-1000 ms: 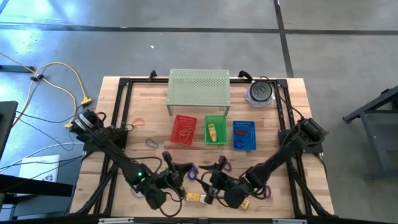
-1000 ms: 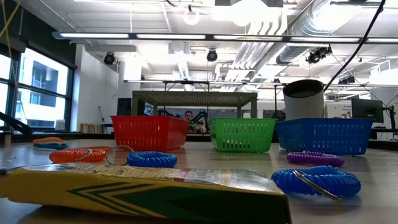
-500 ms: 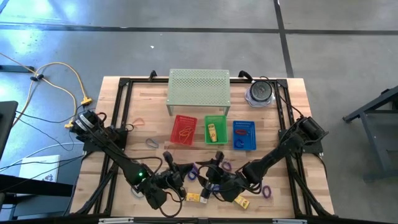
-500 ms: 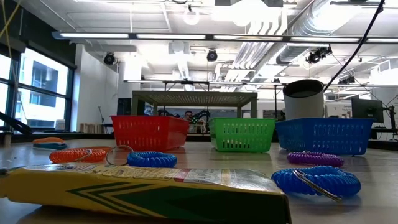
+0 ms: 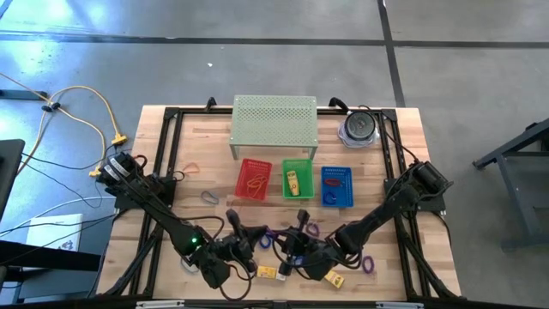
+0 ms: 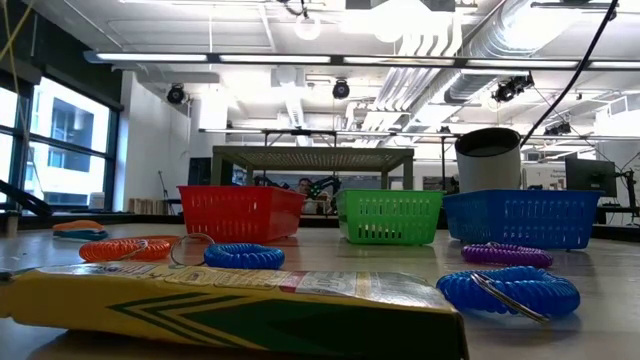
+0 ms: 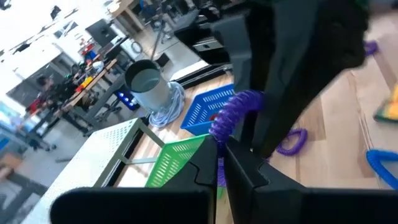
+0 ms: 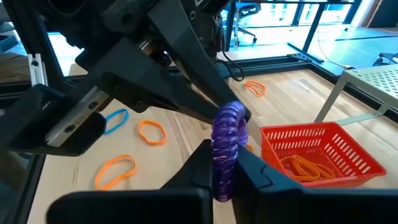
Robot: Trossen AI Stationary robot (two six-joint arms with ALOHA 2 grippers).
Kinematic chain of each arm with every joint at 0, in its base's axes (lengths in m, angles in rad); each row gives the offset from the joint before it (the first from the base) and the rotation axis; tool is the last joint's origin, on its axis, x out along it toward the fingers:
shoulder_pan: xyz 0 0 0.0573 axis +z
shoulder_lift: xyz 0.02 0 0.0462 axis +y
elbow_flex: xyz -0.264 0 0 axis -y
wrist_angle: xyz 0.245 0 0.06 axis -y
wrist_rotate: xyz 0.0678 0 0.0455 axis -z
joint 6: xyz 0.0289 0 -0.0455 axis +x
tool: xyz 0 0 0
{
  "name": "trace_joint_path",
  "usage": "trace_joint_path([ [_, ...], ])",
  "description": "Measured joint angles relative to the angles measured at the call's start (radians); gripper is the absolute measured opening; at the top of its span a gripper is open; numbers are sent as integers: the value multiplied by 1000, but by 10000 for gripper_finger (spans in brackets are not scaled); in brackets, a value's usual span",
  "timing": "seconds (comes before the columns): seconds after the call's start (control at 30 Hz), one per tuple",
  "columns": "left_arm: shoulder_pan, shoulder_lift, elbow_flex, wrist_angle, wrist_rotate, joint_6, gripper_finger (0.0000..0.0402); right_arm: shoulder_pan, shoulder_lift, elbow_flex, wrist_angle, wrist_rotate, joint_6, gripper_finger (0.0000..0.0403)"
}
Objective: Pick & Place Office Desk Supplies
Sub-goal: Put the left purple spring keychain into the blue bin
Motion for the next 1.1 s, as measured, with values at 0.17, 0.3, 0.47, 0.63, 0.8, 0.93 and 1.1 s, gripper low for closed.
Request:
trace_joint_path([
  [0.17,0,0,0,13,50,87,38,1,0,0,-5,-16,0,12],
  [0.3,0,0,0,17,60,89,82,1,0,0,-20,-20,0,10],
  [0.47,-8,0,1,64,76,88,134,1,0,0,-49,-20,-1,10],
  [0.63,-47,0,1,83,184,85,152,14,0,0,-119,5,33,10],
  [0.8,-84,0,1,147,248,85,153,18,0,0,-252,14,133,10],
  [0.93,-121,0,1,152,242,57,153,26,-14,0,-374,39,215,9],
  [1.1,-166,0,1,106,247,44,152,58,-97,0,-616,94,385,9],
])
